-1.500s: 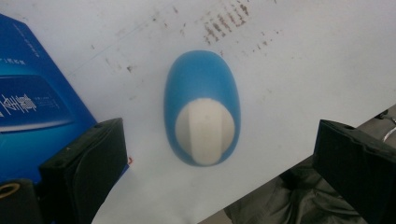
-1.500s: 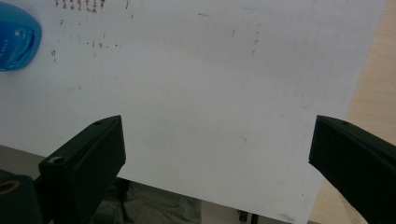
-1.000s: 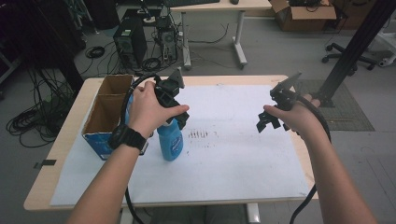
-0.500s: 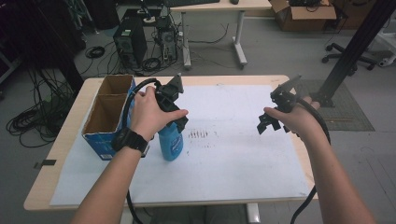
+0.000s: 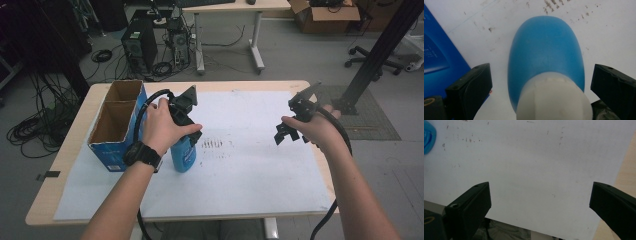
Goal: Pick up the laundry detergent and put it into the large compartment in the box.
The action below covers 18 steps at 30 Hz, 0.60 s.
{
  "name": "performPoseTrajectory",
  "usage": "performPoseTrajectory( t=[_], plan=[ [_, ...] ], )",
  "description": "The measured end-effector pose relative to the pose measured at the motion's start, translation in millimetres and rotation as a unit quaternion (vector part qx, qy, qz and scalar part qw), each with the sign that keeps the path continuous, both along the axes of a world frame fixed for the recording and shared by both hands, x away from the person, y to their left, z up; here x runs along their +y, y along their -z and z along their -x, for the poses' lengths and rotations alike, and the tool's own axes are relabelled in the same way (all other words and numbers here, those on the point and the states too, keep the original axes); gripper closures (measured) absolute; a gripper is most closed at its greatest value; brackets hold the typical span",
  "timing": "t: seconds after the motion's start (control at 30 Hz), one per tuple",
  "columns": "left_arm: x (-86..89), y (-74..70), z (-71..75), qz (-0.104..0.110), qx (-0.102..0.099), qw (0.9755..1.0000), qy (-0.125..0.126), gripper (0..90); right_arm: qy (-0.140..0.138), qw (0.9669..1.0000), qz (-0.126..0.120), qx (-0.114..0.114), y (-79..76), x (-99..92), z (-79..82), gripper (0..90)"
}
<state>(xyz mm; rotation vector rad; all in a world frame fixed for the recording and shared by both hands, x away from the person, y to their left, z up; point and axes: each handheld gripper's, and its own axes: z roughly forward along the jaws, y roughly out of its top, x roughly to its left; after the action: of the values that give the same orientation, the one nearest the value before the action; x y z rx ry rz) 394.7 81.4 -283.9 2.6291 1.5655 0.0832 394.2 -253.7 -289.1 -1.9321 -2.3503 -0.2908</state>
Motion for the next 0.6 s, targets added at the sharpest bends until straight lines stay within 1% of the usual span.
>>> performPoseTrajectory(
  t=[0.17,0.3,0.6],
  plan=[
    [0.5,3.2,0.0,-0.001,-0.001,1.0,-0.003,4.4,0.0,1.0,0.0,0.0,0.7,0.9,0.3,3.8],
    [0.1,4.7,0.4,-0.003,0.0,1.0,0.002,5.4,-0.001,1.0,0.0,0.001,1.0,1.1,0.3,3.8],
    [-0.7,7.6,0.7,-0.004,0.002,1.0,-0.001,5.2,-0.001,1.0,0.0,0.0,1.5,2.1,0.1,3.9]
  ],
)
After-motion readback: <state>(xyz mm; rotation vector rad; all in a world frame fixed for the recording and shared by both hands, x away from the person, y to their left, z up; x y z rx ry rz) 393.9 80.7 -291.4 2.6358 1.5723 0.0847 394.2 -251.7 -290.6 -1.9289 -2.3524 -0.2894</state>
